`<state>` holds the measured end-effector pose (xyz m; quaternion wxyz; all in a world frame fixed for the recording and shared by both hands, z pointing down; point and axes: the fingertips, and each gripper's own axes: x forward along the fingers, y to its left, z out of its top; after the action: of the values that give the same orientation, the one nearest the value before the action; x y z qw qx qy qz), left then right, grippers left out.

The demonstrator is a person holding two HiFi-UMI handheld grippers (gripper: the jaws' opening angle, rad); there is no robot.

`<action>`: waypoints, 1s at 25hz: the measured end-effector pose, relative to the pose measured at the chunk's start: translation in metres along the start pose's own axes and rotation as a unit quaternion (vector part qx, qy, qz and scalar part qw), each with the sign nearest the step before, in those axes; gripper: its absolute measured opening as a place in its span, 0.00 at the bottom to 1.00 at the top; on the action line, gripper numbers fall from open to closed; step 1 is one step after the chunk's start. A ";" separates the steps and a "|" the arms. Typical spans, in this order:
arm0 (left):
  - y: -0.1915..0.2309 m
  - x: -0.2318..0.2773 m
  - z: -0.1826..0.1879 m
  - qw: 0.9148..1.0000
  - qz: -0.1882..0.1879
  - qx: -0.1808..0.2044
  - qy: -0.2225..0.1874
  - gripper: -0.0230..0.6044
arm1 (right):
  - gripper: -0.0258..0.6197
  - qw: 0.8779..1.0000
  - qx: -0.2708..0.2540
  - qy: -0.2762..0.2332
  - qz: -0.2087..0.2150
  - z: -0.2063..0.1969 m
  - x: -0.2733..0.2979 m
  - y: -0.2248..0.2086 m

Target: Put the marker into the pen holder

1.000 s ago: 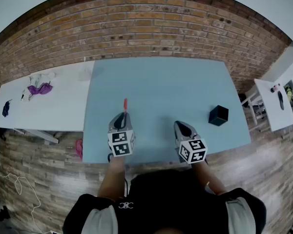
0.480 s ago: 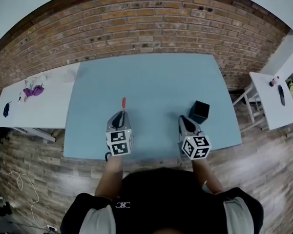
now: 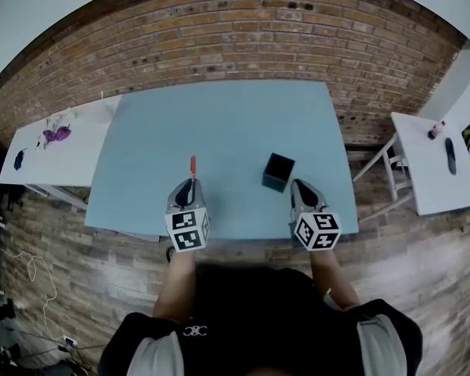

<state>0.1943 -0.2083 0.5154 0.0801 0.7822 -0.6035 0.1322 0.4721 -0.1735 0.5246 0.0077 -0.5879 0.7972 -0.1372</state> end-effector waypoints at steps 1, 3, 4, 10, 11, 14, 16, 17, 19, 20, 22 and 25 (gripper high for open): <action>-0.015 -0.004 -0.002 1.000 0.001 0.001 0.003 0.11 | 0.05 1.000 0.001 0.004 0.005 0.001 -0.007 -0.007; -0.040 -0.012 -0.006 1.000 -0.002 0.004 0.009 0.11 | 0.05 1.000 0.000 0.011 0.014 0.003 -0.019 -0.017; -0.051 -0.014 -0.008 1.000 -0.005 0.007 0.012 0.11 | 0.05 1.000 -0.001 0.012 0.017 0.005 -0.023 -0.021; -0.082 -0.010 -0.001 0.999 -0.024 0.031 0.019 0.11 | 0.05 1.000 0.003 0.001 0.015 0.022 -0.034 -0.039; -0.086 -0.006 -0.002 0.998 -0.030 0.041 0.026 0.11 | 0.05 1.000 0.002 0.000 0.014 0.023 -0.035 -0.040; -0.095 0.006 -0.016 0.993 -0.055 0.077 0.069 0.11 | 0.05 1.000 0.003 0.003 0.008 0.024 -0.044 -0.044; -0.099 0.014 -0.019 0.988 -0.066 0.106 0.091 0.11 | 0.05 1.000 0.004 0.003 0.001 0.024 -0.051 -0.049; -0.100 0.020 -0.018 0.985 -0.071 0.126 0.098 0.11 | 0.05 1.000 0.006 0.003 -0.004 0.025 -0.053 -0.052; -0.102 0.030 -0.018 0.975 -0.085 0.167 0.118 0.11 | 0.05 1.000 0.013 0.002 -0.018 0.025 -0.058 -0.060; -0.103 0.034 -0.020 0.969 -0.092 0.188 0.131 0.11 | 0.05 1.000 0.017 0.000 -0.025 0.024 -0.060 -0.063; -0.105 0.042 -0.024 0.955 -0.103 0.234 0.153 0.11 | 0.05 0.999 0.022 -0.005 -0.034 0.022 -0.064 -0.066; -0.111 0.054 -0.025 0.926 -0.124 0.314 0.170 0.11 | 0.05 0.998 0.032 -0.011 -0.050 0.018 -0.070 -0.072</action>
<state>0.3117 -0.2222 0.5593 -0.0527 0.8019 -0.4064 0.4348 0.5638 -0.1312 0.5130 0.0285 -0.6279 0.7618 -0.1569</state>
